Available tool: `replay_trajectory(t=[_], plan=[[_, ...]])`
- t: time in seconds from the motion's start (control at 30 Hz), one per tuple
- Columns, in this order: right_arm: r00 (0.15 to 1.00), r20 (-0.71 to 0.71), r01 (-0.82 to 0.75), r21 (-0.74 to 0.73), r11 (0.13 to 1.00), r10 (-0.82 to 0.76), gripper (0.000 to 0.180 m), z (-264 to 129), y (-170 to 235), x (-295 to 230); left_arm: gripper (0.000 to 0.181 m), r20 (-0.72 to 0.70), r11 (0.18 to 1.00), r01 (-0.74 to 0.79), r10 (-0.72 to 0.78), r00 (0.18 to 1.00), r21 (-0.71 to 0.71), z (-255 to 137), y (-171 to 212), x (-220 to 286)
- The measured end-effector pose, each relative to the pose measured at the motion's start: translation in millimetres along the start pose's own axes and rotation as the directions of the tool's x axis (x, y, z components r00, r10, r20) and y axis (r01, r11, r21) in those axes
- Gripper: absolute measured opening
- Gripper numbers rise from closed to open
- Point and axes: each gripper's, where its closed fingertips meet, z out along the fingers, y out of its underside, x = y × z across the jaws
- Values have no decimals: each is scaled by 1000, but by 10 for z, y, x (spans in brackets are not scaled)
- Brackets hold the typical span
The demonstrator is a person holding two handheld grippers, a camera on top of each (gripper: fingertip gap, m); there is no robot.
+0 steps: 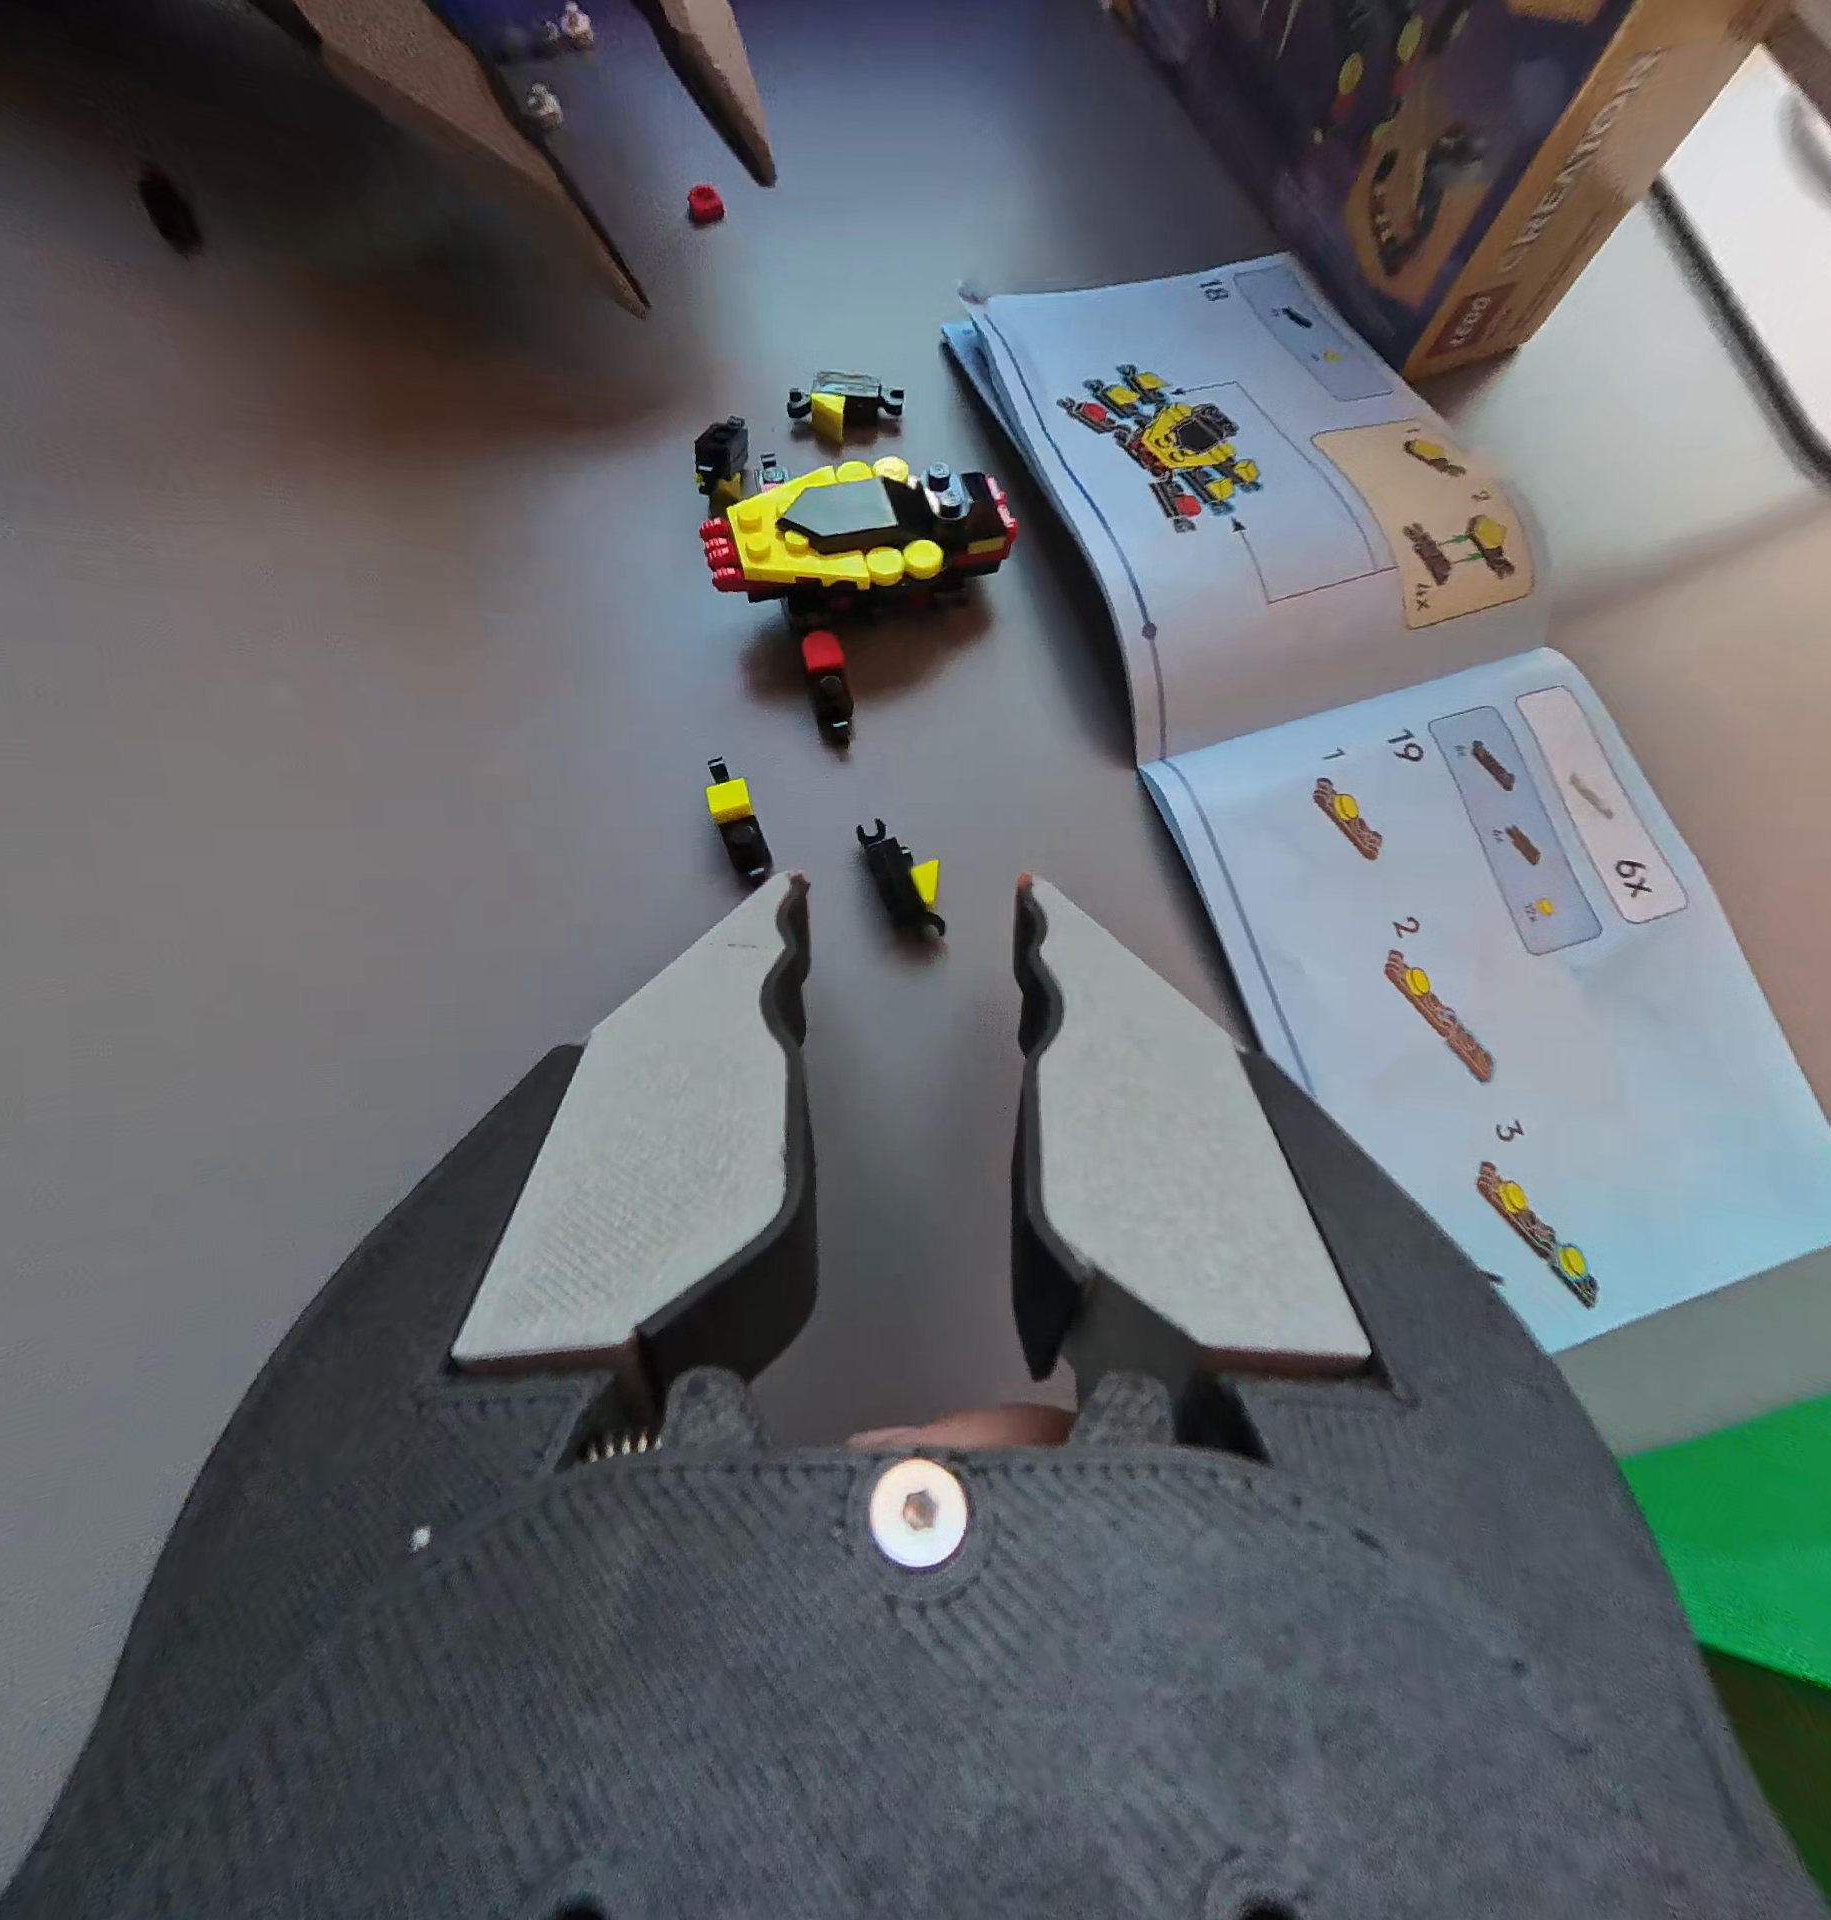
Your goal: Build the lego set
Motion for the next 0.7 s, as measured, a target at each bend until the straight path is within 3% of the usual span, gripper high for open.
replay_trajectory(t=[0.2, 0.33, 0.57, 0.7], plan=[[998, -4, 55, -50, 997, -55, 21, 128, 43, -51, 40, -93, 990, 119, -111, 989, 81, -18, -146, 88], [970, -161, 176, -48, 983, -182, 9, 126, -42, 93, 48, -157, 972, 206, -187, 970, 116, 13, -283, 127], [791, -397, 444, -150, 884, -465, 10, 20, -149, 267, 56, -208, 952, 296, -274, 939, 81, 160, -480, 67], [735, -391, 508, -226, 831, -555, 10, 10, -48, 249, 57, -228, 933, 349, -323, 919, 87, 233, -579, 42]])
